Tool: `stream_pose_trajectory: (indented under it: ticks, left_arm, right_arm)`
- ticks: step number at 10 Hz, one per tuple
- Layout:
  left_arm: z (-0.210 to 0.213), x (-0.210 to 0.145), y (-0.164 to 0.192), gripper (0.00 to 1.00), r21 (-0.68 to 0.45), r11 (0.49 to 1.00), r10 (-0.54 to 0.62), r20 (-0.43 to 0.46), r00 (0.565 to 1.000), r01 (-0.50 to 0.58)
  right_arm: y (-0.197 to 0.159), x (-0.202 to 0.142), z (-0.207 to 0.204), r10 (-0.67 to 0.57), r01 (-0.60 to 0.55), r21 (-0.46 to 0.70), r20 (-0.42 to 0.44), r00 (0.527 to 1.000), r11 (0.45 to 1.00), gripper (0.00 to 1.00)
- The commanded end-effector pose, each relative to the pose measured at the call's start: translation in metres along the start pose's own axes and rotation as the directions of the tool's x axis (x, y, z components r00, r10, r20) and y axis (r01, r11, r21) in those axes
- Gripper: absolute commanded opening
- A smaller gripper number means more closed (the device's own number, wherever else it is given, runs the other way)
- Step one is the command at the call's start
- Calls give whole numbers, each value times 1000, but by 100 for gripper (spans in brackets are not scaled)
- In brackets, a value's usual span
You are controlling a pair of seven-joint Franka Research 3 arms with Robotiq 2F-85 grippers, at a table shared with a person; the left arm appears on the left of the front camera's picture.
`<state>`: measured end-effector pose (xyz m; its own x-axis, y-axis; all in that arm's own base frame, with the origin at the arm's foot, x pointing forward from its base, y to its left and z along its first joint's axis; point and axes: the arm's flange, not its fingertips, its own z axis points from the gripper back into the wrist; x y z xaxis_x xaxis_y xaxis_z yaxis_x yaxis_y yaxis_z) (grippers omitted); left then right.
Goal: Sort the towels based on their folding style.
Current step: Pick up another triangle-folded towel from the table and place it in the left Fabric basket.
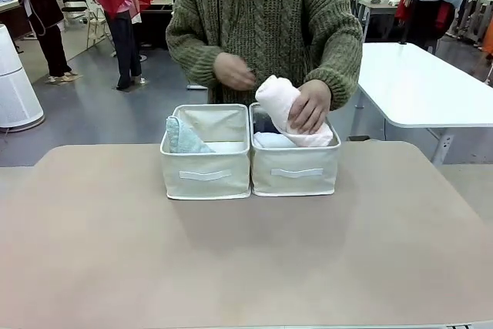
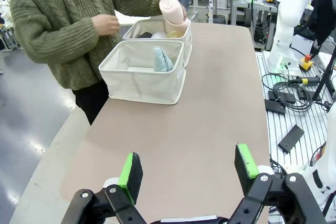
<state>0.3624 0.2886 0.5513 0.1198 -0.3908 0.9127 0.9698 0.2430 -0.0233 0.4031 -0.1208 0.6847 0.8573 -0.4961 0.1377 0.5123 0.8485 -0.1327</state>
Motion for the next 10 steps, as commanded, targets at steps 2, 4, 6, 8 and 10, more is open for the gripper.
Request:
stream_pose_trajectory:
  ticks: [2,4,6,8,10]
  left_arm:
    - [1,0,-3,92,1,1000,-7,0,1000,7]
    - [1,0,-3,92,1,1000,-7,0,1000,7]
    - [1,0,-3,92,1,1000,-7,0,1000,7]
    - [1,0,-3,92,1,1000,-7,0,1000,7]
    - [1,0,-3,92,1,1000,-7,0,1000,7]
  right_arm:
    - [18,6,3,154,-155,15,32,988,988,16]
    - [61,-5,6,477,-477,-28,20,878,879,16]
    - [110,-17,7,661,-659,-72,9,750,749,16]
    - [162,-29,8,777,-772,-98,22,629,628,16]
    - [211,-39,3,863,-859,-95,6,505,503,16]
